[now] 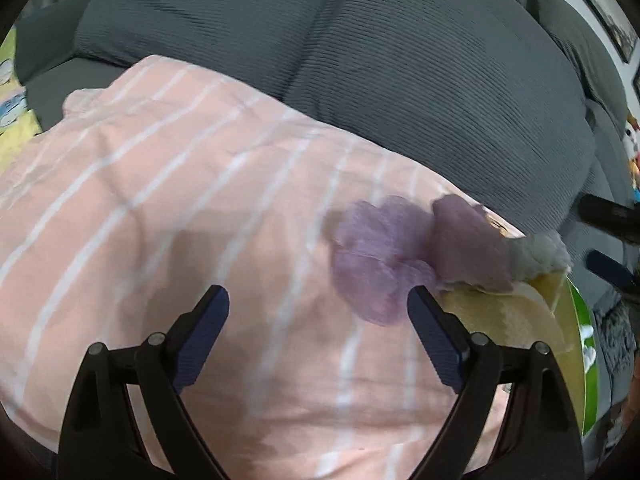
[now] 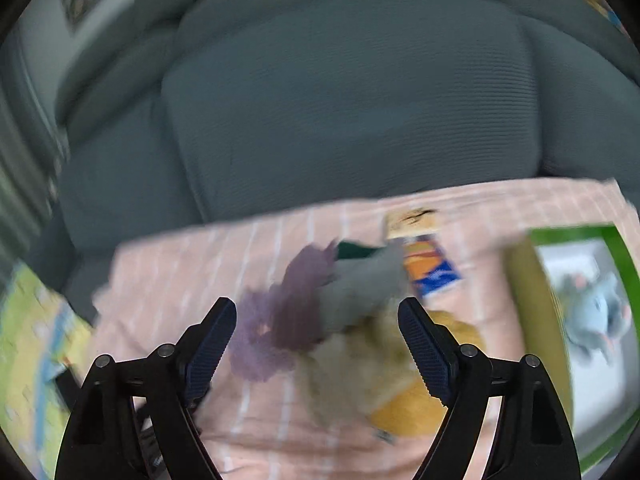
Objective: Organize soft objects
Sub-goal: 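Move the right tool back to the pile and grasp the mauve-grey cloth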
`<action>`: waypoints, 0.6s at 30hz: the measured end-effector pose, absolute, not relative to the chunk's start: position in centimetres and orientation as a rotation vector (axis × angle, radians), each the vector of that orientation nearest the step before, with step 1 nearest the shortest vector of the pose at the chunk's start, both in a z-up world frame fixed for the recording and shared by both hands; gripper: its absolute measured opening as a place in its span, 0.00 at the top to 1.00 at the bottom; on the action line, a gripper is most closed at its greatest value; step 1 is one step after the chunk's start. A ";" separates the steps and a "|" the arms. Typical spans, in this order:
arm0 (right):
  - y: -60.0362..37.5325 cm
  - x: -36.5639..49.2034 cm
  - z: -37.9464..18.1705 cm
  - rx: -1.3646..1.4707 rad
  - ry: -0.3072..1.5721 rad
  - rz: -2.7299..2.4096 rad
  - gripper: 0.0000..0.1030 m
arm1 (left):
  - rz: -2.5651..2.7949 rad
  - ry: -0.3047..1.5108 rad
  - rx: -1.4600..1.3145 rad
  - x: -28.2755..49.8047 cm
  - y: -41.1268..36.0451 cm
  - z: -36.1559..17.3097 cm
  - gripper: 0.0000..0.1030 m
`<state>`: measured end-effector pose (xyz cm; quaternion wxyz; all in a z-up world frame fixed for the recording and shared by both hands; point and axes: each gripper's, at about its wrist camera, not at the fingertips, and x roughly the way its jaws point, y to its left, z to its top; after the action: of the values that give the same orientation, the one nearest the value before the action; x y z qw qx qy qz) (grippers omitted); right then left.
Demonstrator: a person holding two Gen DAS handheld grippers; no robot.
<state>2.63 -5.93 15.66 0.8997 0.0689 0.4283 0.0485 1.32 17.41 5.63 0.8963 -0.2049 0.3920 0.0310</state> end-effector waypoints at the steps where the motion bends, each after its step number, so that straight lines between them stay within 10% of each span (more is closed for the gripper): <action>1: -4.3 4.1 14.9 0.095 0.923 0.103 0.19 | 0.073 0.816 -0.431 1.3 17.8 5.5 0.12; 10: -1.8 11.5 7.5 -0.182 1.077 -0.155 0.19 | 0.035 0.827 -0.504 1.2 20.0 4.9 0.12; 14: -2.4 11.4 6.6 -0.171 1.088 -0.079 0.79 | 0.022 0.821 -0.486 1.2 19.5 5.1 0.12; 18: -2.8 9.4 8.7 -0.092 0.984 -0.034 0.85 | 0.013 0.809 -0.469 0.7 19.0 5.4 0.12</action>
<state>9.41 -2.85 8.75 0.8803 -0.0443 0.4721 -0.0162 0.72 19.04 5.40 0.8927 -0.2261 0.3898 0.0065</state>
